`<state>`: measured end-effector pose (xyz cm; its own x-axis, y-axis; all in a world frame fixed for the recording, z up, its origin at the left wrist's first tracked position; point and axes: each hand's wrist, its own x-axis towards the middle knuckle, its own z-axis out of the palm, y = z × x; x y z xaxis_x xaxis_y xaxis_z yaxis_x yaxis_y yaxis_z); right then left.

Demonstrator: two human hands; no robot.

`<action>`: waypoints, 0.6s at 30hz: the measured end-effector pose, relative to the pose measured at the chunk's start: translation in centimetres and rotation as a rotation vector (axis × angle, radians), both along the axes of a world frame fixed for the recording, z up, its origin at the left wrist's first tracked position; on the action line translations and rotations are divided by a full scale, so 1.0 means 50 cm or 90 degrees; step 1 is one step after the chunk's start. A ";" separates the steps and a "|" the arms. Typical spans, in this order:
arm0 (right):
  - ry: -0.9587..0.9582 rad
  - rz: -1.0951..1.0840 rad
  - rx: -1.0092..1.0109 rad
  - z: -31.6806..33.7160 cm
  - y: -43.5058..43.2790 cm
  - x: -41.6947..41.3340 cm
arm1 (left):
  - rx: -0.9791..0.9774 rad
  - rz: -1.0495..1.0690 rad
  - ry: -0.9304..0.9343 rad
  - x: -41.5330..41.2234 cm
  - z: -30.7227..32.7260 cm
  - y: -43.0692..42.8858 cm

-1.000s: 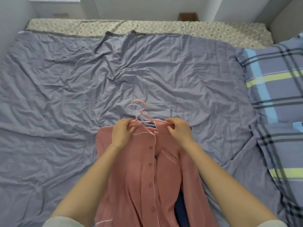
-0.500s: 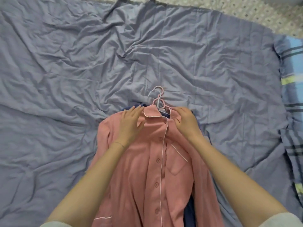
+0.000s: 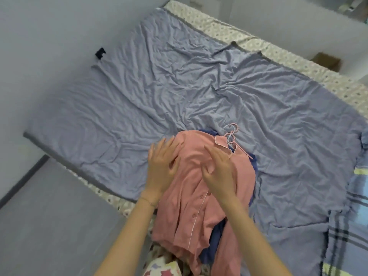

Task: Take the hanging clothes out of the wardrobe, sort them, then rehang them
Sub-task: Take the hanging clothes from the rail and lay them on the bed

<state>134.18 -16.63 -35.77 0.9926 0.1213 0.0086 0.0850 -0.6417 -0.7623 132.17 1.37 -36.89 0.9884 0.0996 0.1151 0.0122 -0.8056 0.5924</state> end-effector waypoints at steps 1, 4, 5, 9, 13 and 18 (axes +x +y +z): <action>-0.009 0.036 0.008 0.024 0.020 -0.025 | 0.000 0.042 -0.004 -0.043 0.025 0.017; -0.017 0.151 0.027 0.077 0.078 -0.100 | -0.002 0.168 -0.004 -0.189 0.084 0.062; -0.011 0.191 0.038 0.093 0.098 -0.127 | 0.000 0.211 -0.004 -0.242 0.100 0.076; -0.019 0.364 0.053 0.150 0.182 -0.239 | 0.020 0.372 -0.020 -0.461 0.160 0.122; -0.051 0.538 0.043 0.199 0.276 -0.370 | 0.027 0.538 -0.041 -0.674 0.204 0.145; -0.056 0.775 0.039 0.250 0.377 -0.580 | 0.020 0.760 -0.067 -0.938 0.248 0.133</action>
